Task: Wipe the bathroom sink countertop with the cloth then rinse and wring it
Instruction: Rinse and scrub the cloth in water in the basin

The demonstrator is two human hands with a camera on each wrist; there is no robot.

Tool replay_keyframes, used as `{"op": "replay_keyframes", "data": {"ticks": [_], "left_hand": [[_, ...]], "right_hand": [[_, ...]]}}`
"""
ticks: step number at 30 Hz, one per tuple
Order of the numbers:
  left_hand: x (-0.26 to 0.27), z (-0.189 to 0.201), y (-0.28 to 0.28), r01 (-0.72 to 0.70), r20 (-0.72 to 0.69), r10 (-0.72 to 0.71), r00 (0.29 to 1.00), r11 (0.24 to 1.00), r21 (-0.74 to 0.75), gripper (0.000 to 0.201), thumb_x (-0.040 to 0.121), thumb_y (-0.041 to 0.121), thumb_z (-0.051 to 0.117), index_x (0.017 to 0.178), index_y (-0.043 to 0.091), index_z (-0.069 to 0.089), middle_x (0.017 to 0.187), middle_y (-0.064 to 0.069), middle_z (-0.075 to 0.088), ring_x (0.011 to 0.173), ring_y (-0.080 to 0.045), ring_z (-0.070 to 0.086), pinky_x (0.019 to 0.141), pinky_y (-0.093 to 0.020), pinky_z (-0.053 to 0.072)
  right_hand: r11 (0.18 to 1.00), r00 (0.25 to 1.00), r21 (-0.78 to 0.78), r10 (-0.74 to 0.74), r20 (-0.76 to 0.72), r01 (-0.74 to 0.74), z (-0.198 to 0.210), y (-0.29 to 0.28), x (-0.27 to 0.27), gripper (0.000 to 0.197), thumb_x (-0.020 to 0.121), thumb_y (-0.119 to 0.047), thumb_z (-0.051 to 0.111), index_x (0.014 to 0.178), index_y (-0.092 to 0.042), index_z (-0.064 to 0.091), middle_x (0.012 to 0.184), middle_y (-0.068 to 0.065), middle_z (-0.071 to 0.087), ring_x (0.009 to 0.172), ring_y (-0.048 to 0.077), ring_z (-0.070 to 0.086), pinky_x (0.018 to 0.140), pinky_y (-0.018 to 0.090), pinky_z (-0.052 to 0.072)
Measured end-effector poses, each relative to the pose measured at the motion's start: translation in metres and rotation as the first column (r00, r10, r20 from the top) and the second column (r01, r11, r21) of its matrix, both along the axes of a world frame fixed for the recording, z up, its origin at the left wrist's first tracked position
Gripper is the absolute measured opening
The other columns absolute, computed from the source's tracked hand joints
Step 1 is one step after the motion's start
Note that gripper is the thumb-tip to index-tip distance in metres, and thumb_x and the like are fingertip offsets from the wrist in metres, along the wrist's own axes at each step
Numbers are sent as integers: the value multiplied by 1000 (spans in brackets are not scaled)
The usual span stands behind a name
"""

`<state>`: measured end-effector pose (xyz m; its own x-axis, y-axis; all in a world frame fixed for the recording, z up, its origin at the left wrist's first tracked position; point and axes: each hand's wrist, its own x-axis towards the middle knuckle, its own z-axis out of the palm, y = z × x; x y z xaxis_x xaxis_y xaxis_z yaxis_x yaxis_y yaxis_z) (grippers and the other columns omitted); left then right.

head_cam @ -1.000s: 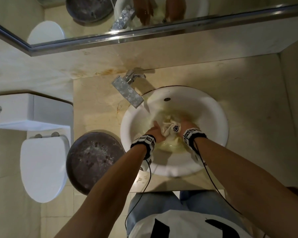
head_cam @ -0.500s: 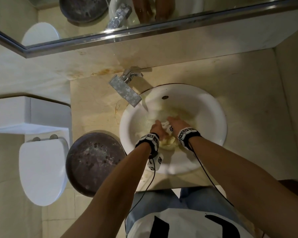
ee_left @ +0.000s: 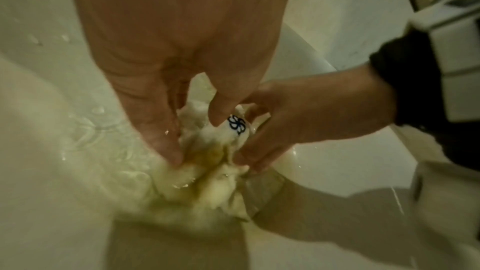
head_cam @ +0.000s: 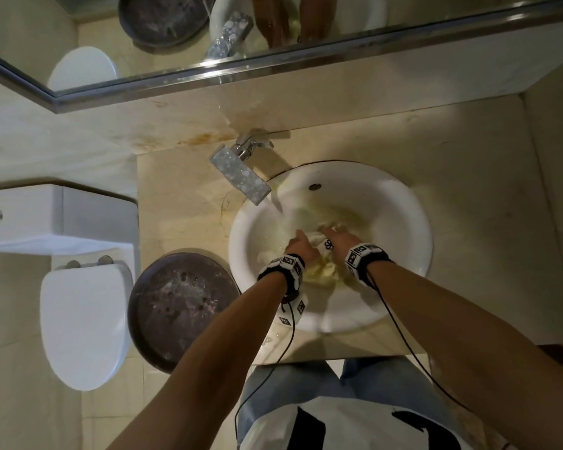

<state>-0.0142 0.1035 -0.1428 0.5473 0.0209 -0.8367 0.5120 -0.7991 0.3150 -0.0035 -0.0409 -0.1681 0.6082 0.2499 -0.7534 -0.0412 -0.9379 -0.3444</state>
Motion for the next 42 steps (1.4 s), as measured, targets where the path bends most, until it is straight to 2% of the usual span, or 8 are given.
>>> {"op": "replay_keyframes", "data": {"ticks": [4, 10, 18, 21, 25, 29, 36, 42], "left_hand": [[-13, -5, -9, 136, 99, -125, 987, 985, -109, 61, 92, 12, 55, 148, 24, 35, 139, -17, 38, 121, -41, 52, 96, -42, 51], [-22, -14, 4, 208, 13, -208, 978, 971, -121, 113, 85, 26, 73, 157, 29, -13, 164, -1, -22, 152, -32, -3, 122, -46, 16], [-23, -5, 6, 453, -23, -453, 891, 890, 48, 111, 83, 11, 71, 157, 40, -6, 162, 2, -29, 153, -31, -2, 117, -49, 29], [-26, 1, -2, 323, 50, -340, 939, 923, 211, 102, 83, 3, 66, 158, 25, 0, 163, -13, -3, 148, -39, 16, 110, -45, 39], [-20, 2, -17, 237, 162, -260, 952, 960, 151, 57, 88, 12, 63, 137, 10, 32, 133, -15, 38, 109, -39, 58, 86, -43, 52], [-17, 0, -19, 370, 117, -385, 916, 920, 130, 63, 85, 12, 66, 139, 10, 35, 131, -13, 35, 112, -36, 54, 89, -42, 52], [-30, -4, -15, 444, 100, -458, 883, 886, 131, 108, 83, 18, 71, 159, 20, -5, 165, -3, -14, 152, -35, 4, 114, -52, 35], [-24, -6, 2, 546, -16, -547, 837, 834, 82, 109, 86, 10, 66, 156, 38, -12, 167, 6, -11, 154, -26, 5, 118, -58, 23]], "right_hand": [[975, 973, 49, -210, -97, 216, -9, 1, -9, 91, 88, -19, 72, 158, -25, 14, 146, 17, 48, 125, 36, 56, 95, 40, 51], [979, 979, 39, -203, 20, 202, -8, -6, -5, 93, 85, -25, 73, 153, -34, 10, 136, 19, 56, 111, 38, 63, 89, 44, 54], [981, 998, -189, -26, 55, 36, 2, -9, 6, 36, 79, -35, 79, 104, -15, 62, 97, 4, 67, 86, 29, 68, 68, 31, 50], [973, 995, -225, -38, 90, 58, 15, -16, 14, 29, 92, -36, 68, 109, -13, 60, 105, 7, 64, 98, 32, 66, 74, 33, 48], [1000, 994, 22, -22, 105, 20, 8, 5, 11, 36, 91, -18, 64, 124, -22, 48, 113, 0, 58, 102, 28, 63, 77, 35, 50], [999, 992, 35, -17, 126, 13, 4, 16, 7, 45, 99, -19, 52, 143, -25, 44, 140, 9, 51, 116, 30, 61, 95, 41, 52], [994, 965, -80, 91, 245, -73, 18, 15, 6, 34, 93, -14, 56, 125, -19, 48, 116, 11, 60, 99, 33, 61, 76, 39, 52], [982, 984, -78, 166, -63, -171, 1, 7, 14, 51, 82, -14, 63, 130, -31, 58, 107, 3, 68, 80, 23, 67, 64, 30, 55]]}}
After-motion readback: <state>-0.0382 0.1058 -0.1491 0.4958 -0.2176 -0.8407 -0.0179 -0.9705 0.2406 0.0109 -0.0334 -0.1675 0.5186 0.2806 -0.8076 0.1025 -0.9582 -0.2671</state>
